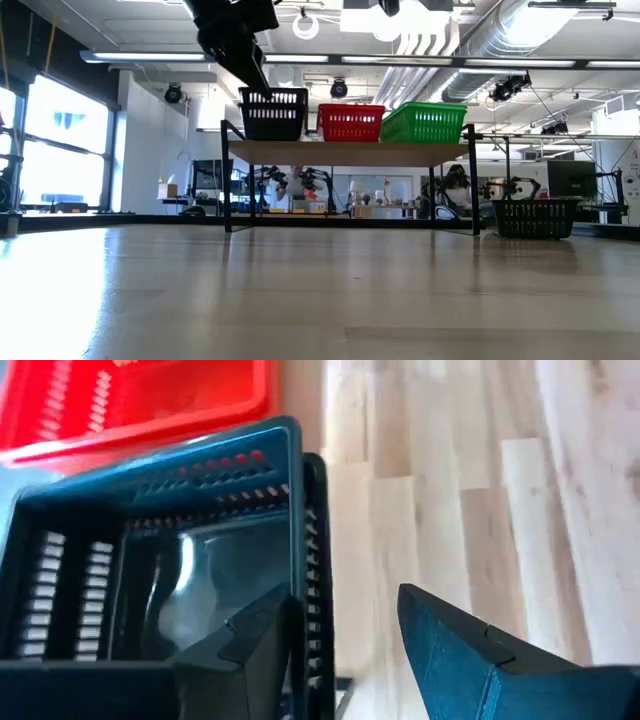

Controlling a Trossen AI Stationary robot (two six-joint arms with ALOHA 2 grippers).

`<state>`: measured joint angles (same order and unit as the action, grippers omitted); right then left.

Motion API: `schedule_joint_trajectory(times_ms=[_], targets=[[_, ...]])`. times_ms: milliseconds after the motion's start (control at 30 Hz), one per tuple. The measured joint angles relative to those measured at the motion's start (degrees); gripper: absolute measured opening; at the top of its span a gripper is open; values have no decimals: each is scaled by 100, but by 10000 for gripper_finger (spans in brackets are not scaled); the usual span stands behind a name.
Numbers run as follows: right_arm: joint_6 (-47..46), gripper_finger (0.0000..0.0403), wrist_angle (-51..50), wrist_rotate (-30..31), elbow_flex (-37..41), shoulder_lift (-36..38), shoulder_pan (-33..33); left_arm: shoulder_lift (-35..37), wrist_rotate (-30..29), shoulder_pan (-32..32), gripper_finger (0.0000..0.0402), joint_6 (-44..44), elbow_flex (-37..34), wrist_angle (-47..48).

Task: Stack baskets on shelf by color
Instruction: Stack the bottom black bin on the black bin on the shelf

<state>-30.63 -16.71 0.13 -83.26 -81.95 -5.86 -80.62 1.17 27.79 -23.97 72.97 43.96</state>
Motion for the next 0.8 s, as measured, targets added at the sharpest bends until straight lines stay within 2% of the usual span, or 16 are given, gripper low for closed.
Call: schedule_joint_trajectory(times_ms=[200, 400, 800], targets=[[0, 156, 0, 75, 0, 0, 117, 0, -75, -116, 174, 35, 0, -21], [-102, 156, -24, 78, 0, 0, 117, 10, -567, -122, 171, 45, 0, -50], [-87, 156, -133, 78, 0, -2, 117, 219, -652, -513, 170, 83, 0, -42]])
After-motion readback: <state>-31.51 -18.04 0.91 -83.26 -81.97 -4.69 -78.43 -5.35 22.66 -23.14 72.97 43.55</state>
